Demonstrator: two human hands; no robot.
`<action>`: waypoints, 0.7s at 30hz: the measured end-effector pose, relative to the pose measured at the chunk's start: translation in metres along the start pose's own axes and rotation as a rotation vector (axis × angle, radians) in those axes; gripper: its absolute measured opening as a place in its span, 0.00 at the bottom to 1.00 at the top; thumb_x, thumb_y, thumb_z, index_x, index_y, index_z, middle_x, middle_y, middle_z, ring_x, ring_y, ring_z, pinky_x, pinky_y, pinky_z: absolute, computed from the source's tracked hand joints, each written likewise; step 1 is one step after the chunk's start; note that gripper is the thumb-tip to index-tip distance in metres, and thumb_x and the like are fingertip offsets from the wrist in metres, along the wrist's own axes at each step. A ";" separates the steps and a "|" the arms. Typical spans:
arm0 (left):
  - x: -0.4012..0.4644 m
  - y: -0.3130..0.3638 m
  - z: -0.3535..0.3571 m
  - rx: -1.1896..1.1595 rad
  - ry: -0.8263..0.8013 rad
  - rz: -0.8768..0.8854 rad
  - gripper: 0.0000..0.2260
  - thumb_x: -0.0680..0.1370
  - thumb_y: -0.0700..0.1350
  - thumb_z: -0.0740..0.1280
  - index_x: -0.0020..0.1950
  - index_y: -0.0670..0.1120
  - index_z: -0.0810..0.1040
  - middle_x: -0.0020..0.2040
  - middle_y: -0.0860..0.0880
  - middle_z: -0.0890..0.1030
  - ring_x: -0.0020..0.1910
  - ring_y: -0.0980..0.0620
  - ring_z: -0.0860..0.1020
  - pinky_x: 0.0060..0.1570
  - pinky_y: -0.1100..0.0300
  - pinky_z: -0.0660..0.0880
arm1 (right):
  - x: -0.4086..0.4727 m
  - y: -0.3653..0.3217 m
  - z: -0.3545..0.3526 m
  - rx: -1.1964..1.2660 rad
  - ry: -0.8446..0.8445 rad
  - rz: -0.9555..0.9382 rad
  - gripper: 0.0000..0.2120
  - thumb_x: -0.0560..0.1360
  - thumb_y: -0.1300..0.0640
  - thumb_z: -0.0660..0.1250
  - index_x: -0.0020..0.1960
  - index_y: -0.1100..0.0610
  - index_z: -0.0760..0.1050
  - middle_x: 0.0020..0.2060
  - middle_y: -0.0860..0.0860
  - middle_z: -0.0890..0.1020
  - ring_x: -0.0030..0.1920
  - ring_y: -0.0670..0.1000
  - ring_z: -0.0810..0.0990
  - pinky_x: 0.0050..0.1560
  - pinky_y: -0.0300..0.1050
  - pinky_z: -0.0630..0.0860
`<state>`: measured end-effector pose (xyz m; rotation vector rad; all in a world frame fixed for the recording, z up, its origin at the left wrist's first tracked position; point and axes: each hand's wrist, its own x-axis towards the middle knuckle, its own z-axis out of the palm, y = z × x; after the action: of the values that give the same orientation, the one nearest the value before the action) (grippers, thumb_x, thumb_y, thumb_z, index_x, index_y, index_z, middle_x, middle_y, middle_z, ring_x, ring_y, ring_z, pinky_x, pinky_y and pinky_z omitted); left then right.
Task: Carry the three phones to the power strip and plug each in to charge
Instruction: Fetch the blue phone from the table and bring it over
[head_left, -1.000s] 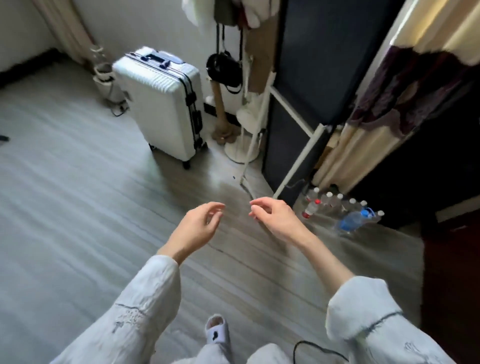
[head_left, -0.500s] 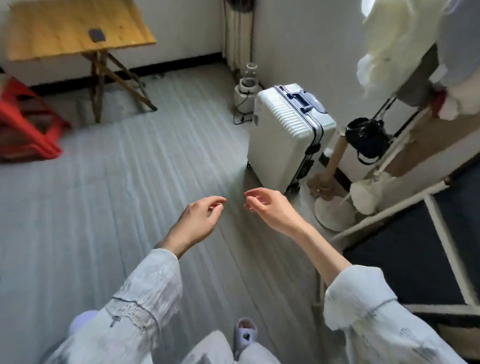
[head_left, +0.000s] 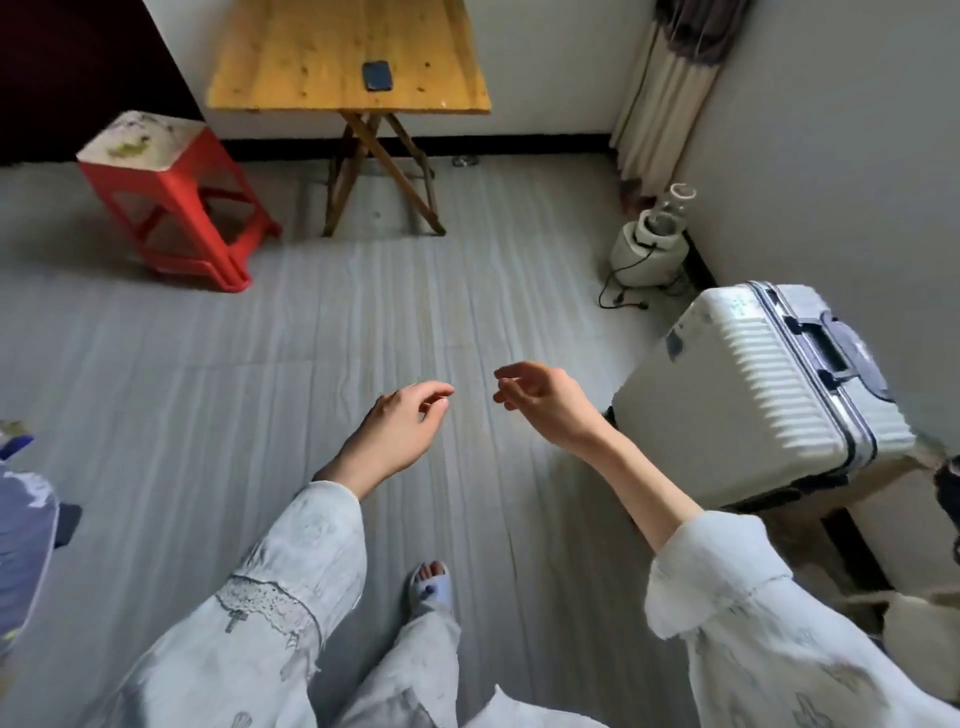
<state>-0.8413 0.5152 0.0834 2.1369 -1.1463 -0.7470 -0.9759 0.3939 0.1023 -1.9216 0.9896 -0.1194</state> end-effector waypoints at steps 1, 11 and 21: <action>0.022 -0.005 -0.014 0.004 0.004 -0.006 0.13 0.79 0.46 0.59 0.61 0.48 0.75 0.61 0.49 0.78 0.59 0.51 0.76 0.57 0.62 0.68 | 0.025 -0.010 -0.001 0.001 0.003 -0.009 0.12 0.77 0.56 0.61 0.58 0.58 0.76 0.48 0.55 0.84 0.45 0.46 0.79 0.50 0.38 0.72; 0.237 -0.036 -0.119 0.030 0.055 -0.027 0.12 0.79 0.46 0.59 0.61 0.48 0.75 0.60 0.49 0.79 0.57 0.52 0.76 0.55 0.64 0.67 | 0.253 -0.086 -0.027 0.005 0.002 -0.068 0.12 0.77 0.57 0.61 0.58 0.58 0.76 0.48 0.55 0.84 0.44 0.46 0.79 0.51 0.38 0.72; 0.441 -0.052 -0.195 0.074 0.081 -0.109 0.13 0.79 0.47 0.58 0.62 0.48 0.74 0.61 0.49 0.78 0.59 0.51 0.75 0.56 0.63 0.67 | 0.486 -0.148 -0.077 -0.016 -0.038 -0.171 0.12 0.77 0.58 0.61 0.58 0.59 0.76 0.49 0.56 0.84 0.44 0.47 0.79 0.53 0.40 0.73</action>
<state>-0.4680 0.2054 0.0894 2.2851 -1.0370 -0.6678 -0.5982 0.0447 0.1131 -2.0140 0.8023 -0.1738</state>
